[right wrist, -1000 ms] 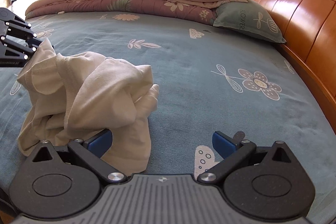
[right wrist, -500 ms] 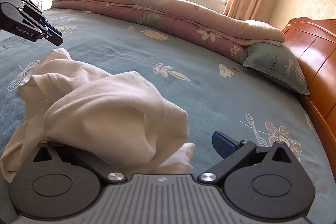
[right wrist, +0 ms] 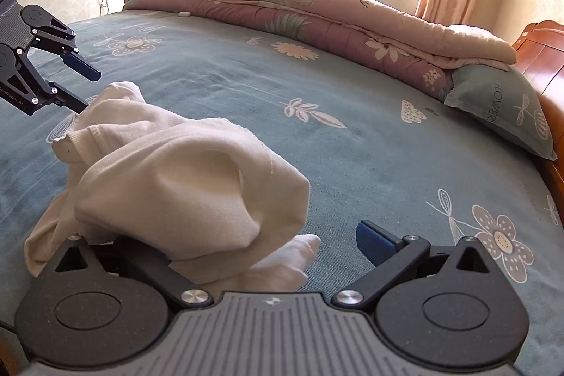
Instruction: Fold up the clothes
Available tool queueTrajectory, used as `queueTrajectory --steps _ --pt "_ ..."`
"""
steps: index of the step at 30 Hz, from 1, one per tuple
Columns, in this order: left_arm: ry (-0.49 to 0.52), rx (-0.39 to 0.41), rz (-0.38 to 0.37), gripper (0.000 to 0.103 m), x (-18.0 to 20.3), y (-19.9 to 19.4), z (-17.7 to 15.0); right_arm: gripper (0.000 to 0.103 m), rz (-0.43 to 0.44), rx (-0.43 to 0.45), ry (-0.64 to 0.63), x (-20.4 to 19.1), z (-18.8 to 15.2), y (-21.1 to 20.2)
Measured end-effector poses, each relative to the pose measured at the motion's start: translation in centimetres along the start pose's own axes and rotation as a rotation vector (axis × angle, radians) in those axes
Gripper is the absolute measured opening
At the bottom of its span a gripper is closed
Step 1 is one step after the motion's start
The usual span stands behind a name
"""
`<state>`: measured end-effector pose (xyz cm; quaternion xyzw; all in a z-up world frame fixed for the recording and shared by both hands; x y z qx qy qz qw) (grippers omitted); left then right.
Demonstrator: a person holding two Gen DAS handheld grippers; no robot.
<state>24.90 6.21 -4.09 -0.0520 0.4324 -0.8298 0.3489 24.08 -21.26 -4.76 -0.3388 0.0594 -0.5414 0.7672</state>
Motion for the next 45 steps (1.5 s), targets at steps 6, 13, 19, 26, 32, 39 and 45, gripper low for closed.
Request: queueTrajectory --steps 6,13,19,26,32,39,45 --pt "0.226 0.01 0.02 0.051 5.0 0.6 0.4 0.102 0.002 0.031 -0.046 -0.3 0.7 -1.2" --pt "0.409 0.044 0.06 0.052 8.2 2.1 1.2 0.088 0.013 0.034 -0.099 -1.6 0.9 -1.0" --pt "0.349 0.082 0.062 0.014 7.5 2.7 2.4 0.053 0.033 0.03 -0.099 -1.8 1.8 -0.2" --pt "0.166 0.159 0.126 0.011 2.7 3.1 4.6 0.032 0.022 0.036 -0.024 -0.2 3.5 2.3" --pt "-0.01 0.181 0.181 0.011 -3.7 5.4 7.2 0.029 -0.012 0.049 0.064 2.2 7.2 6.5" --pt "-0.232 0.154 0.242 0.006 -11.8 10.1 8.6 0.028 -0.091 0.021 0.158 4.7 11.0 13.6" --pt "-0.358 0.107 0.135 0.013 -12.1 11.8 5.6 0.054 -0.076 -0.04 0.226 5.6 9.9 15.0"
Point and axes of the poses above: each gripper's, at about its wrist camera, not at the fingertips, and y roughly the way its jaws point, x to its right, z to its top, the point moved 3 cm from there along y, roughly the way its jaws point, and after that the axes turned 10 degrees about -z, right-handed, at the moved point
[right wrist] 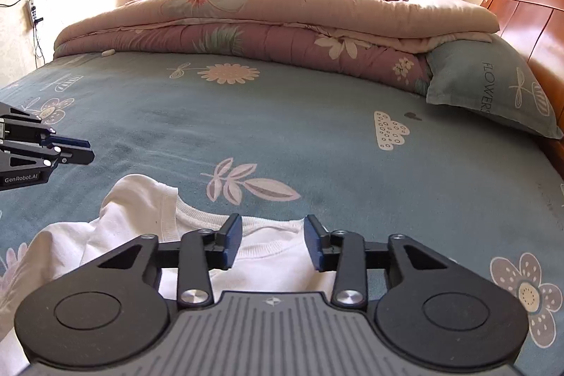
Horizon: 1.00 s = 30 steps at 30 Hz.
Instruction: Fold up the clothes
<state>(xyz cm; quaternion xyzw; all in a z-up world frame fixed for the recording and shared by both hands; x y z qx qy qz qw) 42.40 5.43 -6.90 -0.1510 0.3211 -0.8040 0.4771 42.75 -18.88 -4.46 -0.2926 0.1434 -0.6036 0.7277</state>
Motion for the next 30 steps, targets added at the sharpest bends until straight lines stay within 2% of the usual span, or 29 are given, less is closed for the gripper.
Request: queueTrajectory --steps 1,4,8,10,15,20,24,27,30 --pt "0.0 -0.018 -0.01 0.016 0.4 -0.3 -0.7 0.066 -0.002 -0.001 -0.003 0.1 -0.6 -0.5" --pt "-0.004 -0.061 -0.04 0.03 1.5 -1.7 -2.7 0.072 0.005 -0.012 -0.031 0.2 -2.1 -2.9" --pt "-0.038 -0.056 -0.08 0.044 3.4 -5.0 -3.9 0.088 0.009 -0.027 -0.061 0.3 -4.7 -7.2" --pt "-0.063 -0.057 -0.119 0.057 4.5 -6.6 -4.5 0.09 0.009 -0.036 -0.064 0.1 -6.0 -9.3" --pt "-0.09 -0.023 -0.128 0.069 7.2 -10.5 -6.0 0.093 0.028 -0.043 -0.047 -0.7 -9.4 -14.0" --pt "-0.23 -0.04 -0.13 0.072 8.1 -12.4 -9.0 0.098 0.048 -0.06 -0.028 -1.9 -12.9 -17.3" --pt "-0.321 -0.074 -0.078 0.072 8.5 -12.6 -11.3 0.099 0.014 -0.079 -0.053 -2.9 -15.3 -18.5" --pt "-0.39 -0.089 -0.063 0.072 8.9 -12.5 -12.8 0.102 0.003 -0.1 -0.012 -2.7 -16.7 -19.0" --pt "-0.385 -0.113 -0.027 0.072 9.9 -12.0 -13.4 0.102 0.006 -0.123 0.025 -2.4 -17.9 -19.3"
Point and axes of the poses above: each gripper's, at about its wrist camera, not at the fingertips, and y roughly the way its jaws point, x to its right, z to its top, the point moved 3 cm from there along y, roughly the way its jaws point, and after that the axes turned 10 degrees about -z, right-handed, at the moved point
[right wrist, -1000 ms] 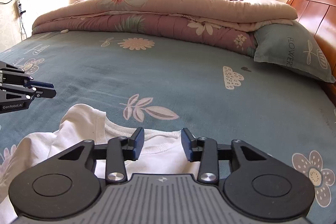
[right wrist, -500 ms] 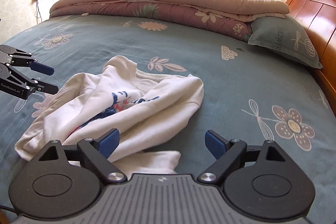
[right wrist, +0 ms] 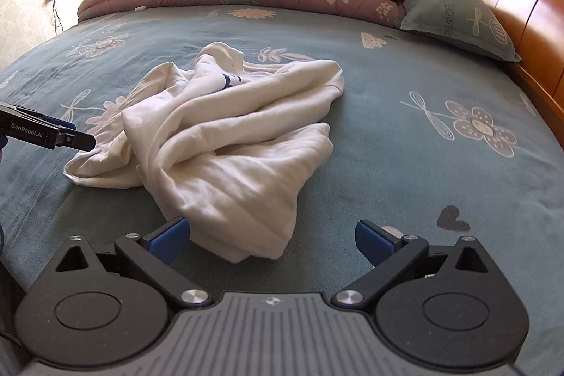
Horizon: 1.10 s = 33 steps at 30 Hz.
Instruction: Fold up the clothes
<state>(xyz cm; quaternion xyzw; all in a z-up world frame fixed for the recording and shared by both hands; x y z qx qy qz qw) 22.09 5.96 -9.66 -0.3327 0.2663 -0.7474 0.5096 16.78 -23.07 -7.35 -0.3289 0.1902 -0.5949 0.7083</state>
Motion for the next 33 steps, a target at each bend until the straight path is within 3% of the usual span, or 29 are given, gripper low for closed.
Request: queueTrajectory --steps 6,16,22,28,33 --pt "0.032 -0.029 0.156 0.072 0.6 1.0 -0.9 0.103 -0.052 -0.037 -0.035 -0.2 -2.1 0.3" --pt "0.151 -0.07 0.264 0.077 1.4 1.9 -1.5 0.103 -0.07 -0.162 -0.002 -0.5 -4.2 3.6" --pt "0.236 -0.052 0.376 0.078 1.7 2.7 -0.6 0.103 -0.077 -0.155 0.078 -0.2 -4.7 3.6" --pt "0.239 -0.077 0.35 0.078 1.8 2.2 -1.3 0.103 -0.106 -0.151 0.129 -0.3 -4.8 3.6" --pt "0.321 -0.054 0.455 0.083 2.0 3.3 -0.4 0.103 -0.119 -0.132 0.134 -0.5 -5.0 3.4"
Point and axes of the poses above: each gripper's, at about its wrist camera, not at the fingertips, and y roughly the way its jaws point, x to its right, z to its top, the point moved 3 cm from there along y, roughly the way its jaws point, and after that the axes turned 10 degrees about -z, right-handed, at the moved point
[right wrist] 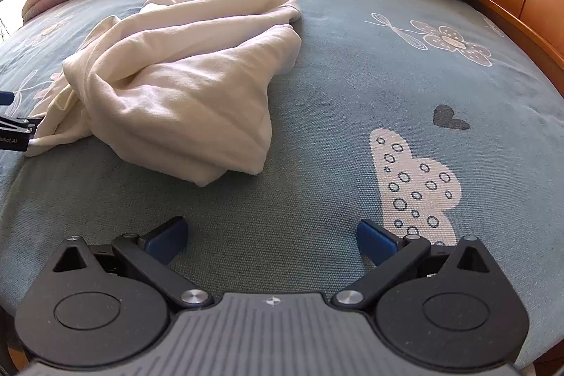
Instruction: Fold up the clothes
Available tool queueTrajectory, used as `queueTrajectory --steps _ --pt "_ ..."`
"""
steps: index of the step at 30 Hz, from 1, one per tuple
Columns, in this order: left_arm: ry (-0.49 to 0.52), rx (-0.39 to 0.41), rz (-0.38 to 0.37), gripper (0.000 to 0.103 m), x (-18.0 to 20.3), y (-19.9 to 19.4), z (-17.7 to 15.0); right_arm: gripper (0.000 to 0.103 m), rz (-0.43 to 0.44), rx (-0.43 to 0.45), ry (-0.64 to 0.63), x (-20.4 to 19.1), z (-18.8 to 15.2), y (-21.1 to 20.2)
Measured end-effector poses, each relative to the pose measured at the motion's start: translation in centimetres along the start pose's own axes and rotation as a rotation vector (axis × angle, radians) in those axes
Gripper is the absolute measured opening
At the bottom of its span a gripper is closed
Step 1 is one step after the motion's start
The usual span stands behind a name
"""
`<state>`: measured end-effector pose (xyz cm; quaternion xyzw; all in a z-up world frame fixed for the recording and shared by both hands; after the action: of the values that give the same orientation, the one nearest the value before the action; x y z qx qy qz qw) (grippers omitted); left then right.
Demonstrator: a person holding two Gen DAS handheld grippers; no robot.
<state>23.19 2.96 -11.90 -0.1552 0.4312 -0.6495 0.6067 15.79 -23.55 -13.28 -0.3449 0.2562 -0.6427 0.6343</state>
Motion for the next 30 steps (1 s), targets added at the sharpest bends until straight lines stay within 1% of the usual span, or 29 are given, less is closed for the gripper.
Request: queueTrajectory --steps 2,5,7,8,10,11,12,13,15,17,20,24,28,30 --pt "-0.018 -0.024 -0.004 0.083 0.0 -0.2 0.1 0.103 -0.004 0.003 0.003 -0.1 -0.1 -0.1" --pt "-0.021 -0.042 -0.06 0.081 0.4 -0.8 -0.2 0.103 -0.008 0.007 0.007 -0.1 -0.2 -0.2" --pt "-0.026 -0.043 -0.087 0.074 0.4 -0.9 -0.3 0.103 -0.008 0.011 0.009 0.0 -0.1 -0.1" --pt "-0.025 -0.036 -0.101 0.068 0.5 -0.9 -0.3 0.103 -0.007 0.014 0.009 0.0 -0.1 -0.1" --pt "-0.024 -0.026 -0.133 0.036 1.1 -0.9 -0.2 0.103 -0.005 0.02 0.007 0.1 0.0 0.1" --pt "-0.023 -0.024 -0.15 0.029 1.5 -1.0 -0.2 0.103 -0.003 0.024 0.007 0.1 -0.1 0.1" --pt "-0.022 -0.02 -0.162 0.018 1.8 -1.1 -0.2 0.103 -0.001 0.03 0.007 0.1 -0.2 0.0" --pt "-0.029 -0.017 -0.168 0.012 1.9 -1.1 -0.3 0.103 0.0 0.036 0.007 0.2 -0.3 0.0" --pt "-0.049 -0.012 -0.18 0.011 1.8 -1.2 -0.4 0.103 0.001 0.045 0.006 0.2 -0.3 0.0" --pt "-0.084 -0.006 -0.188 0.007 0.9 -1.5 -0.3 0.103 0.006 0.051 0.002 0.2 -0.4 -0.1" --pt "-0.083 0.01 -0.133 0.006 -0.8 -2.1 0.2 0.103 0.018 0.053 -0.011 0.3 -0.4 -0.2" --pt "-0.083 0.024 -0.034 0.006 -4.6 -2.3 1.6 0.103 0.023 0.037 -0.024 0.2 -0.2 -0.3" --pt "-0.047 0.031 0.083 0.006 -8.7 -1.6 3.2 0.103 0.025 0.015 -0.035 0.2 0.1 -0.3" --pt "-0.037 0.026 0.119 0.006 -10.7 -0.9 4.1 0.103 0.027 0.009 -0.036 0.2 0.1 -0.3"
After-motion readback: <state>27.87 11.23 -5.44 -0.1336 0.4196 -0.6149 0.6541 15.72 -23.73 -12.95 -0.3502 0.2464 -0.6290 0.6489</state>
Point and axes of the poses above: each gripper's, at about its wrist camera, not at the fingertips, and y roughly the way its jaws point, x to its right, z to its top, the point moved 3 cm from there along y, roughly the way its jaws point, and after that the axes turned 10 degrees about -z, right-handed, at the moved point
